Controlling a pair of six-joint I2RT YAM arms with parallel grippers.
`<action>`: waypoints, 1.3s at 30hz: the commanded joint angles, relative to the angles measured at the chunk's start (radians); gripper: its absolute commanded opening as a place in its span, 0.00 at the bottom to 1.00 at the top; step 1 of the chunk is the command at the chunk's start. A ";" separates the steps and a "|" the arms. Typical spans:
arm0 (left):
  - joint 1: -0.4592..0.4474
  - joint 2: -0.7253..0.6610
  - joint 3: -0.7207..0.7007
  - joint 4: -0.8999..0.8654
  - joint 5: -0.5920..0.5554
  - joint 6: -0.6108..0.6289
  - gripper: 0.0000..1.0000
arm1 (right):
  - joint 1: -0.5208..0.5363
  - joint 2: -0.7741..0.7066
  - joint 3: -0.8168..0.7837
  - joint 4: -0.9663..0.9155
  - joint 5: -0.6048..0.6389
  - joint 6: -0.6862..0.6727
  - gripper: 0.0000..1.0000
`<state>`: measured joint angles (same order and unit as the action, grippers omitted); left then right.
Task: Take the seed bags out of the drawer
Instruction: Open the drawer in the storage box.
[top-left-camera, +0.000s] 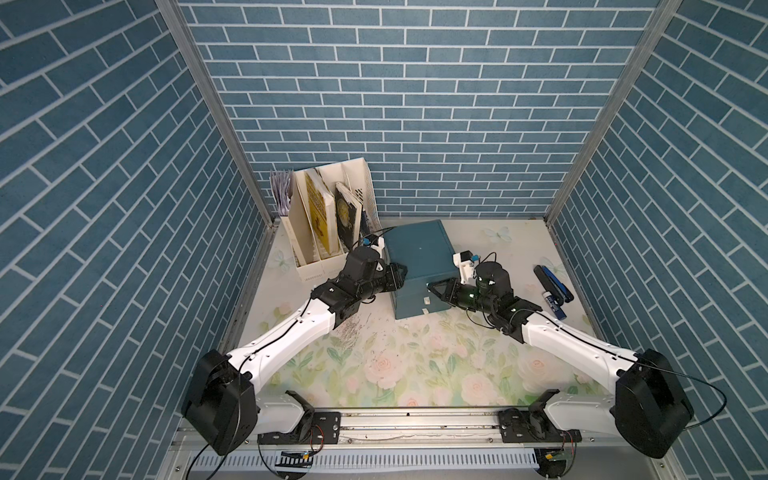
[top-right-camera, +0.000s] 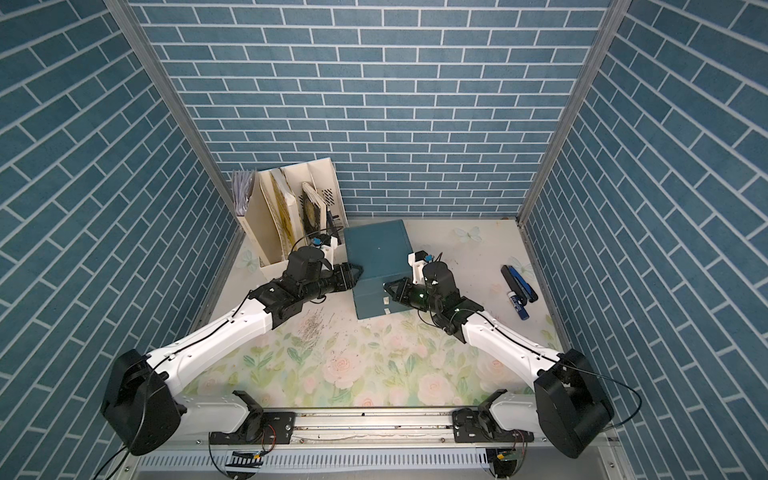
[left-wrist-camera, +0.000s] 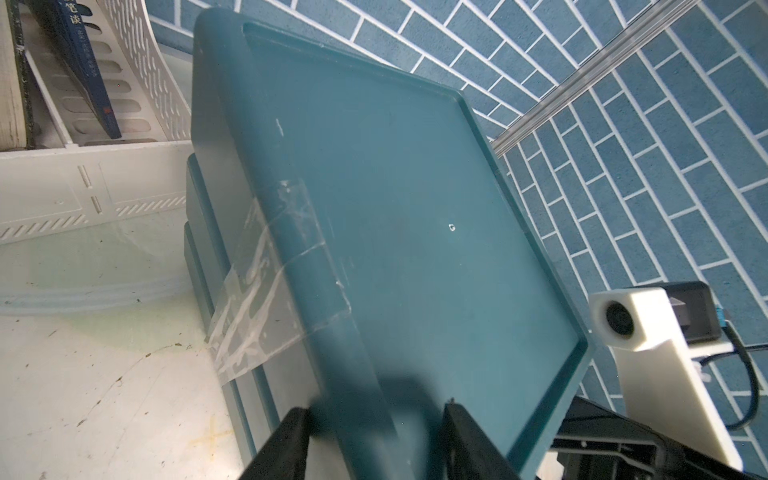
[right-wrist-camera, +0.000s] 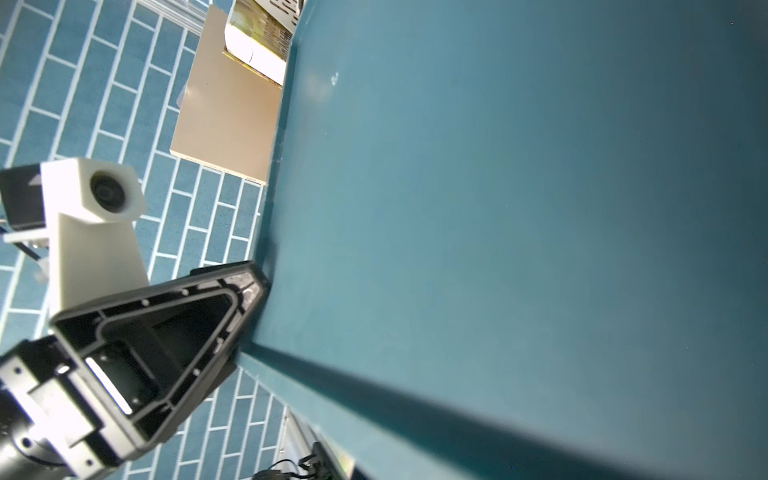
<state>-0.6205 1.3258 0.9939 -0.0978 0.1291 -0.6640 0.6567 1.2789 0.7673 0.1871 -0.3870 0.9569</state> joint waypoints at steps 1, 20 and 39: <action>-0.018 0.009 -0.014 0.001 0.008 -0.001 0.55 | 0.006 -0.026 -0.011 0.010 0.008 -0.001 0.00; -0.019 0.041 -0.008 0.036 -0.026 -0.013 0.55 | 0.075 -0.170 0.000 -0.311 -0.065 -0.070 0.00; -0.020 0.050 0.015 0.026 -0.036 -0.007 0.55 | 0.180 -0.360 -0.035 -0.521 -0.033 -0.008 0.00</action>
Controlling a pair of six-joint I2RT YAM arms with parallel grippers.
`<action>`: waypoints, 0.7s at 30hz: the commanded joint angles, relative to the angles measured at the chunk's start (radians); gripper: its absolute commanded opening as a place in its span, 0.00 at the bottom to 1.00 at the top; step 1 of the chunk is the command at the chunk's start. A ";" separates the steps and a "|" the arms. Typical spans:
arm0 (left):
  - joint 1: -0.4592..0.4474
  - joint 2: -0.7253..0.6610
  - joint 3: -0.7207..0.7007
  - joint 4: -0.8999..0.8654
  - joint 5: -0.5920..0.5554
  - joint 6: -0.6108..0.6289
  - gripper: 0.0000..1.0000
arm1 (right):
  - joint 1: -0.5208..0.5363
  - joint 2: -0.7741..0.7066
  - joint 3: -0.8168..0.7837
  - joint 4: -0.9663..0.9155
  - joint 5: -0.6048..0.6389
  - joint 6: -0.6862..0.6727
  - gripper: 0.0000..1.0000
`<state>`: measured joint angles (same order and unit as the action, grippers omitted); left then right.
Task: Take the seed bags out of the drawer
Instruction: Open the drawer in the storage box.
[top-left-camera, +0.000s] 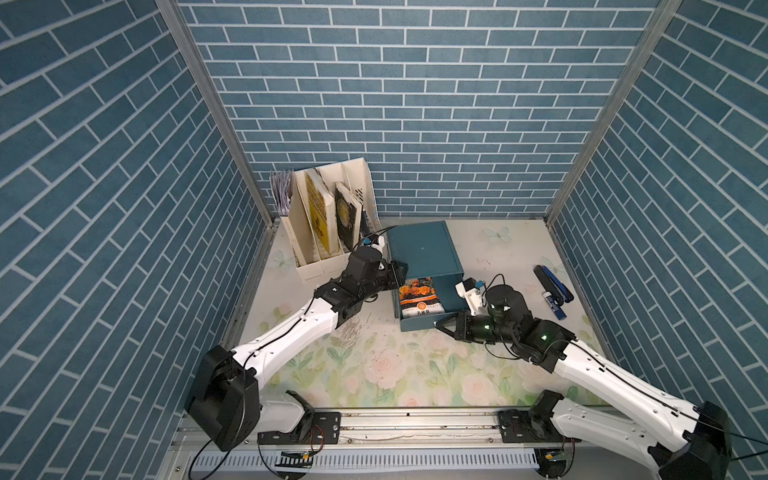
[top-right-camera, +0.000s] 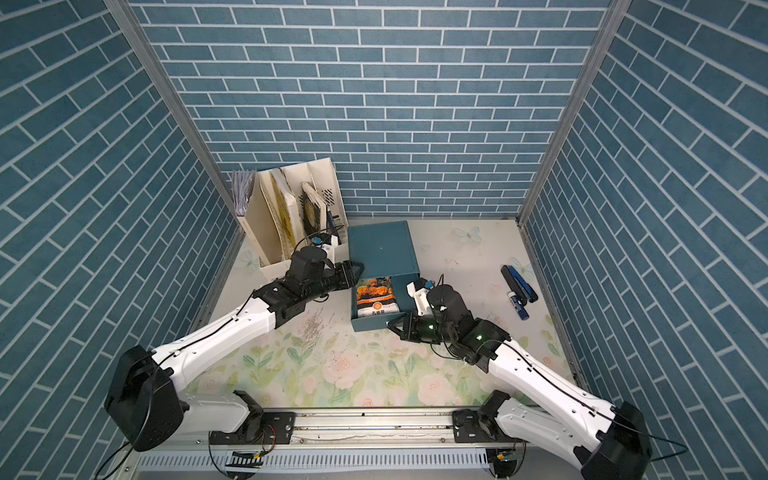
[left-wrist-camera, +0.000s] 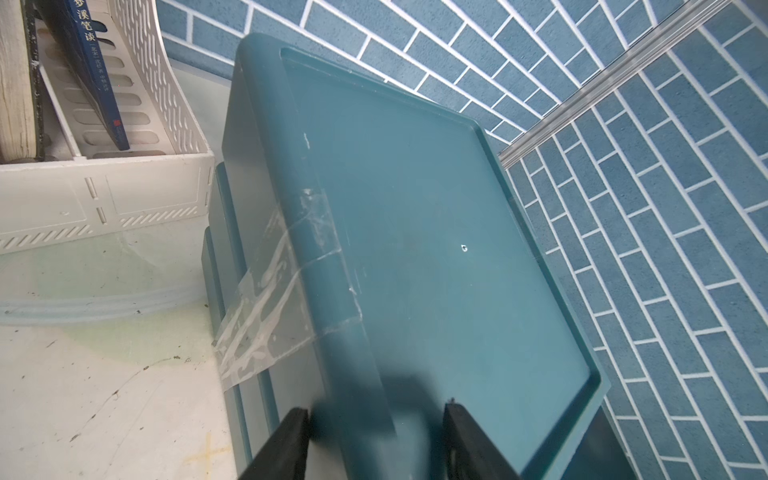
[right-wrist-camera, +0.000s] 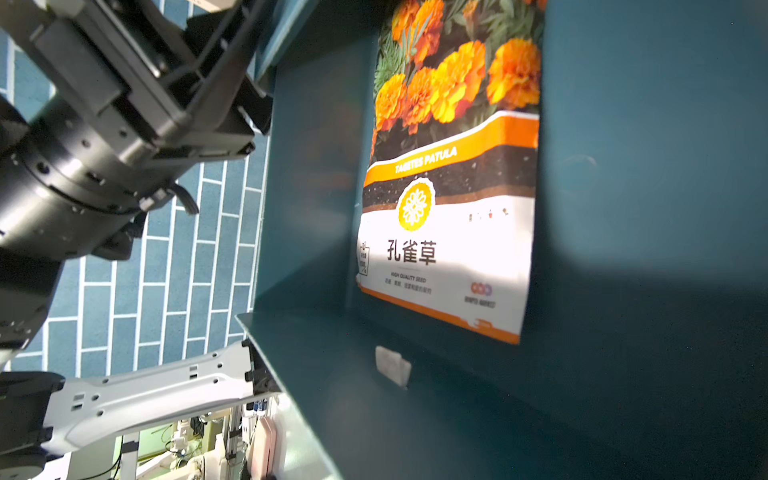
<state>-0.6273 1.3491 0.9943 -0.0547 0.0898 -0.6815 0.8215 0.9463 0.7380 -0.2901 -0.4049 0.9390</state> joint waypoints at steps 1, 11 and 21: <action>-0.012 0.027 0.016 -0.017 0.001 0.011 0.55 | 0.019 -0.032 -0.003 -0.056 -0.014 0.010 0.00; -0.012 0.026 0.015 -0.023 -0.007 0.012 0.55 | 0.045 -0.052 -0.009 -0.077 -0.005 0.024 0.00; -0.014 0.027 0.023 -0.030 -0.005 0.013 0.56 | 0.046 -0.072 0.087 -0.179 0.057 -0.012 0.40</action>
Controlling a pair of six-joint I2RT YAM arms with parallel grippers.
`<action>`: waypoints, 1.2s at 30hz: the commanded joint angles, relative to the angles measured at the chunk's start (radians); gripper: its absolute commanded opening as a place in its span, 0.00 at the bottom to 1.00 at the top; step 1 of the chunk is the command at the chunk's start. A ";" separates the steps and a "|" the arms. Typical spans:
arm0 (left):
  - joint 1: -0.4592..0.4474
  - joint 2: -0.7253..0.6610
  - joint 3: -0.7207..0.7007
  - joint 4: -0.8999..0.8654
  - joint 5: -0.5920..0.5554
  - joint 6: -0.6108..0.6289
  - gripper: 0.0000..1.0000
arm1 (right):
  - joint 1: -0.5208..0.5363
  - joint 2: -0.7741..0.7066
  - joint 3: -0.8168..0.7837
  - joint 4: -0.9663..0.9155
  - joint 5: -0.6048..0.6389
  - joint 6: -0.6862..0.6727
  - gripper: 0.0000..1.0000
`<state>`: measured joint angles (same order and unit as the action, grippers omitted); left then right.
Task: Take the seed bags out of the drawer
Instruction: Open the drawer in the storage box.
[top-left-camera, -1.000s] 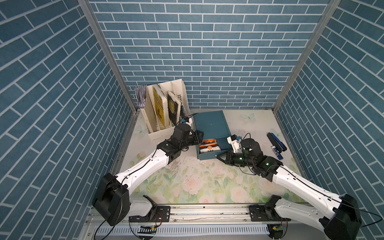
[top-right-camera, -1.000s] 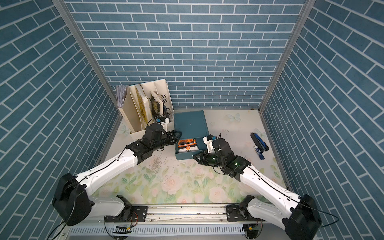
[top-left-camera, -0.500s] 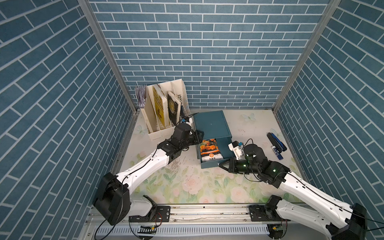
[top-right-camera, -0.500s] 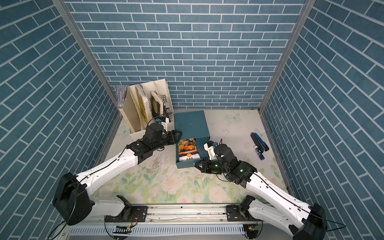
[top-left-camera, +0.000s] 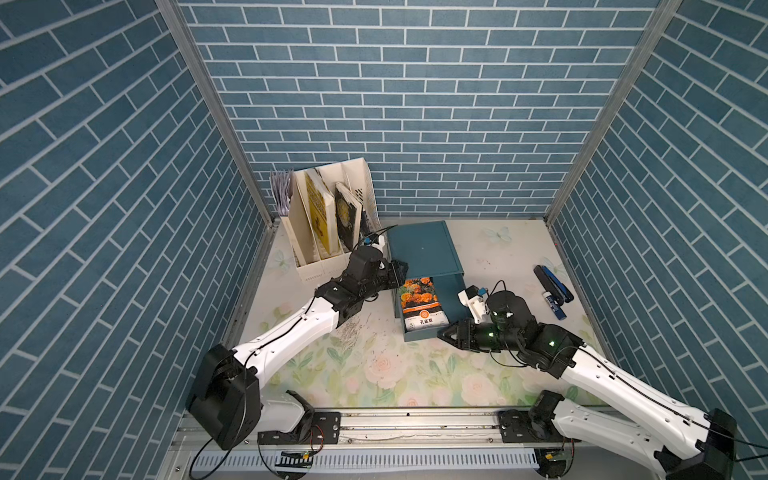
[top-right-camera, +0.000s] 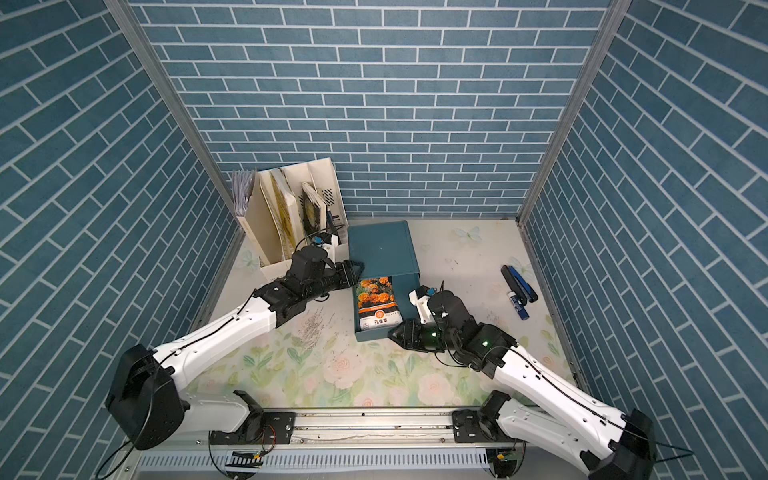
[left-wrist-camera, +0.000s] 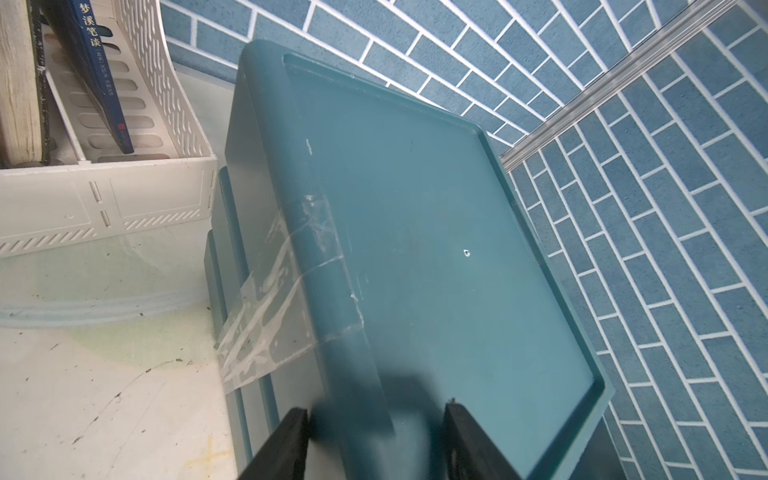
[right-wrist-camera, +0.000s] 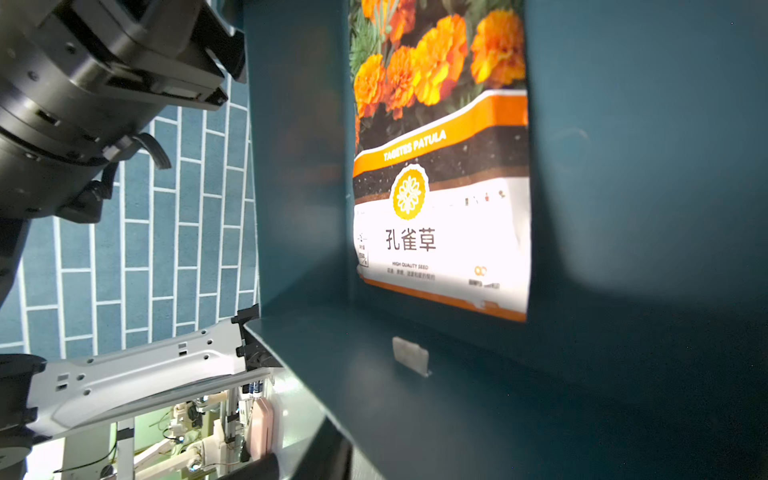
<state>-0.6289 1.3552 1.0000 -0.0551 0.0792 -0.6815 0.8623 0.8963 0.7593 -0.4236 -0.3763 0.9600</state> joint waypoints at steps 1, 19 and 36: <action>-0.011 0.021 0.017 -0.031 0.007 0.013 0.56 | 0.005 -0.019 0.088 -0.058 0.027 -0.038 0.42; -0.011 0.019 0.015 -0.026 0.008 0.013 0.56 | -0.036 0.311 0.538 -0.338 0.144 -0.316 0.82; -0.011 0.031 0.018 -0.017 0.038 0.018 0.56 | -0.092 0.557 0.688 -0.474 0.206 -0.435 0.77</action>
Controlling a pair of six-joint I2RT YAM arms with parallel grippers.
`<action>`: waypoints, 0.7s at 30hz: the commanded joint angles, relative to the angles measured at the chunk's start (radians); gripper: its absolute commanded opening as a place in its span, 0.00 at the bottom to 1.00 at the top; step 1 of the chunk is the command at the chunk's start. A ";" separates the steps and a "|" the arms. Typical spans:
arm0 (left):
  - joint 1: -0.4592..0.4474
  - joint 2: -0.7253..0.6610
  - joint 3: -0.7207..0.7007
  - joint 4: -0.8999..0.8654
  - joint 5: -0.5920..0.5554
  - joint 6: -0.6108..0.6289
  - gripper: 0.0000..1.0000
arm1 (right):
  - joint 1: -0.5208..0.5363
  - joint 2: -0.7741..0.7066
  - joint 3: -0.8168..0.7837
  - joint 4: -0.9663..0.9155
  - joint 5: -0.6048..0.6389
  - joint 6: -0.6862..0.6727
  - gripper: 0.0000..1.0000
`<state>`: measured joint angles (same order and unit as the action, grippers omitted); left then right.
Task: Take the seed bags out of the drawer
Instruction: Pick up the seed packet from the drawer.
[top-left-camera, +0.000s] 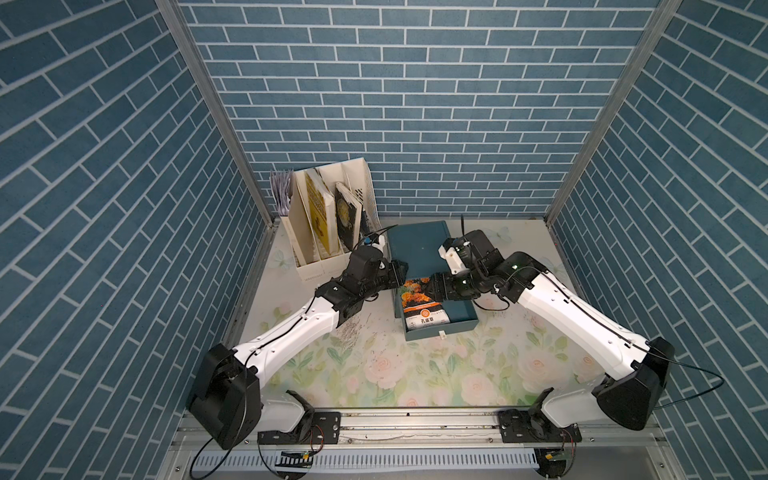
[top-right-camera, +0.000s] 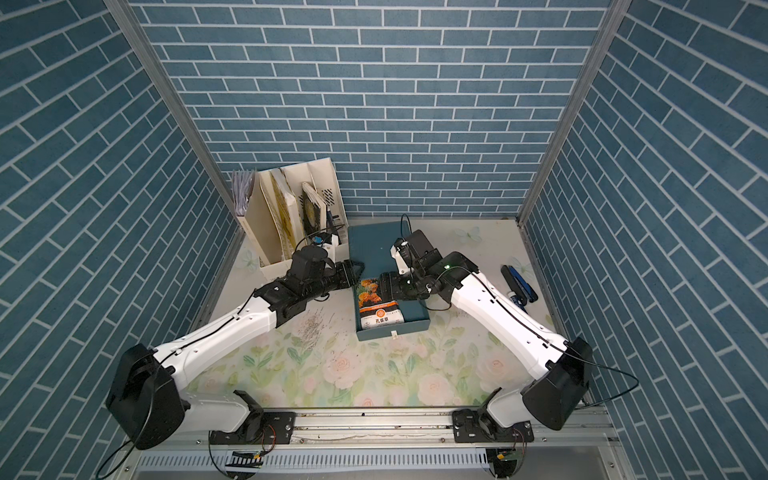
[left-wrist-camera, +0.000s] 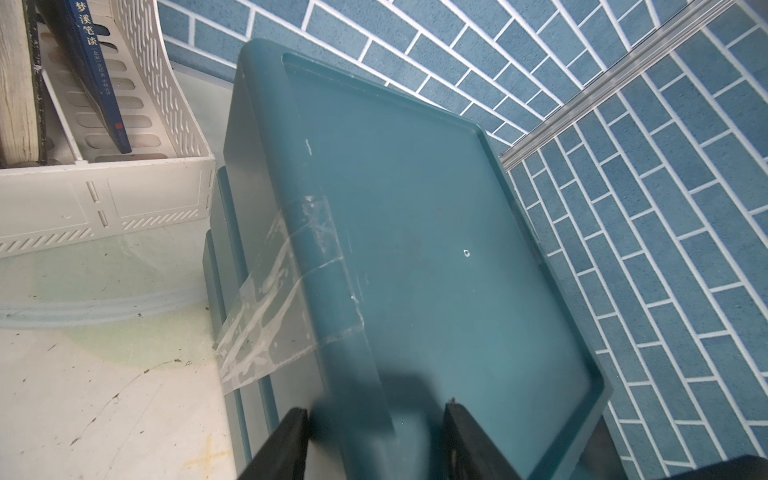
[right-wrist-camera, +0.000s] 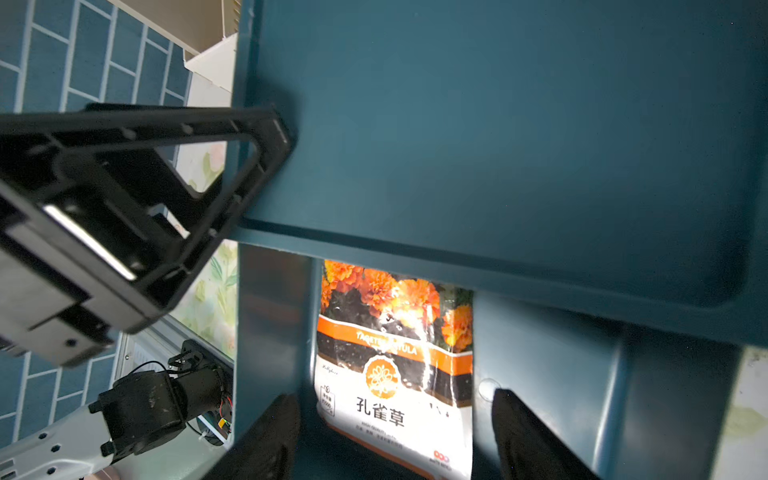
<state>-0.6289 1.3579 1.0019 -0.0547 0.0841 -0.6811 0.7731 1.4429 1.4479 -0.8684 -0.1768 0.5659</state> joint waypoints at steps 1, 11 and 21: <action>-0.010 0.030 0.019 -0.020 0.036 0.021 0.55 | -0.003 0.017 -0.003 -0.030 0.008 -0.041 0.76; -0.005 0.050 0.050 -0.060 0.075 0.052 0.52 | -0.002 0.063 -0.012 -0.034 0.020 -0.034 0.73; 0.003 0.040 0.040 -0.070 0.066 0.050 0.52 | -0.003 0.051 -0.093 0.001 0.046 -0.010 0.70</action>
<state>-0.6220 1.3834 1.0355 -0.0753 0.1181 -0.6540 0.7712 1.5021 1.3808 -0.8742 -0.1467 0.5499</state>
